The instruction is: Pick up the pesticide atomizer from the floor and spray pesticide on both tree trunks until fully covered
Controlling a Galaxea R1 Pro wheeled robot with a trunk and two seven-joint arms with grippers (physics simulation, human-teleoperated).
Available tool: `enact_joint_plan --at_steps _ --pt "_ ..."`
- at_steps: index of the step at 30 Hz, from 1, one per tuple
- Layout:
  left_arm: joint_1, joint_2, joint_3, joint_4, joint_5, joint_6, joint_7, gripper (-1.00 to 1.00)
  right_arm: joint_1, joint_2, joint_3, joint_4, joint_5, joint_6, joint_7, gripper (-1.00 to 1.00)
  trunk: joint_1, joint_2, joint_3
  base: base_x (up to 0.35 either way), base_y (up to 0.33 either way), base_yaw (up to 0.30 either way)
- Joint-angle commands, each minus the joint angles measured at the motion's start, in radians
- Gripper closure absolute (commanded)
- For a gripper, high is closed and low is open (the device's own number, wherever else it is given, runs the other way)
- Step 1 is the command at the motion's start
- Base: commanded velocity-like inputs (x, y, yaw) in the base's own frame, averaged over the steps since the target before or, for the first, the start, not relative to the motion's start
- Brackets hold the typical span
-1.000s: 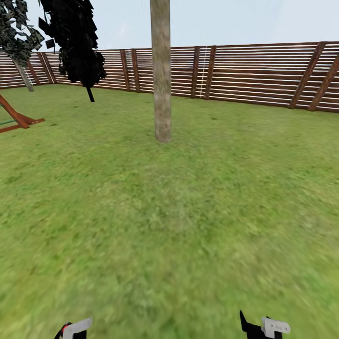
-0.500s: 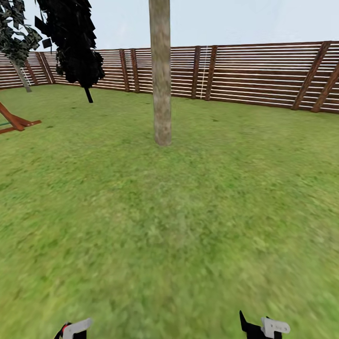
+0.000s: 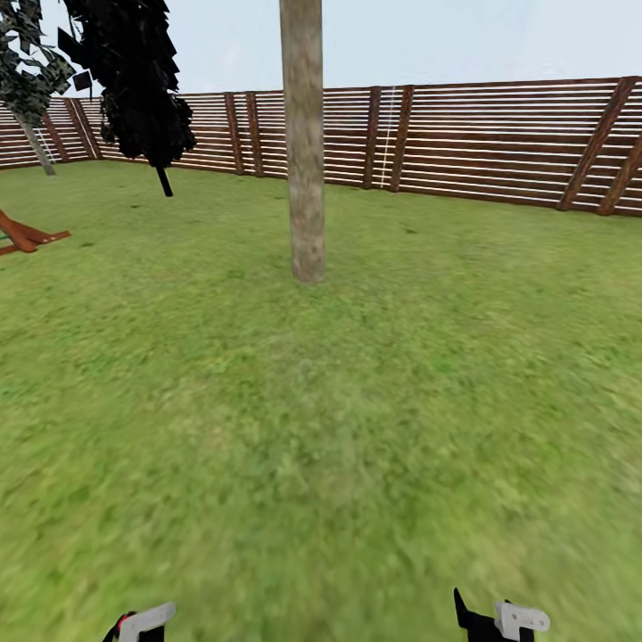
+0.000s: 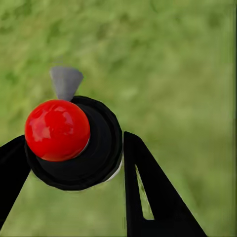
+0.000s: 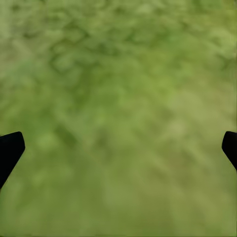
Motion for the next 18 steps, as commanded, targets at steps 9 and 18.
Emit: enact_joint_plan --at_steps 9,18 --pt "0.000 -0.001 0.000 0.000 0.000 0.000 0.000 1.00 0.000 0.001 -0.001 0.000 -0.001 0.000 0.000 -1.00 0.000 0.000 0.000 0.339 0.000 0.000" --pt "0.000 -0.001 0.000 0.000 0.000 0.000 0.000 1.00 0.000 0.001 0.000 0.001 -0.001 0.000 0.000 -1.00 0.000 0.000 0.000 0.339 0.000 0.115"
